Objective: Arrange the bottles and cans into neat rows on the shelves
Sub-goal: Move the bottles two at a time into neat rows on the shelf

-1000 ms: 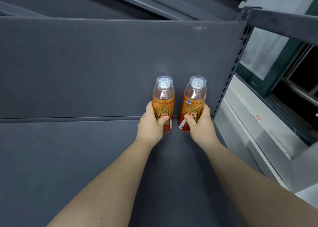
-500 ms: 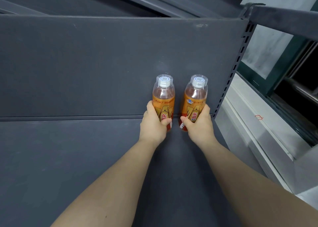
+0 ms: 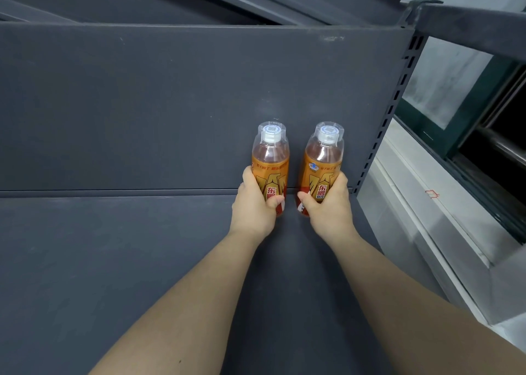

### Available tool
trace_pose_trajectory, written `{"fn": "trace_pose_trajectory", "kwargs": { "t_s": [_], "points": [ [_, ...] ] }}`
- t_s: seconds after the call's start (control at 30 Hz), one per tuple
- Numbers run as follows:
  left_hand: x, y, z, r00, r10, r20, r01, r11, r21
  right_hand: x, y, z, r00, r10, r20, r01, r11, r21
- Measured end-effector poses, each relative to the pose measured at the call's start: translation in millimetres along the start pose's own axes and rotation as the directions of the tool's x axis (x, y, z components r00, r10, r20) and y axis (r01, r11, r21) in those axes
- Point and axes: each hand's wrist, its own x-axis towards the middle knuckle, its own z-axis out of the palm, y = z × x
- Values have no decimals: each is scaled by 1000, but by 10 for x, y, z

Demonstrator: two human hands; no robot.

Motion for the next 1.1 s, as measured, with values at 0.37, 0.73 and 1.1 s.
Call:
{"fn": "trace_pose_trajectory", "kwargs": {
  "t_s": [0.37,0.73,1.1],
  "points": [
    [-312,62,-186,997,-52,-50,53,999,8,-322,-25,-214,991,97,-87,-105,990,-95],
    [-856,-299,-897,988,134,-79,-56,781,622,-1157,-612,-72,731,-266,628,598,692,-403],
    [-1945,-1232,-2517,952,-46,-301,260,641,722,-2456,-1466,1105,418,-324,849,832,512,-214]
  ]
}}
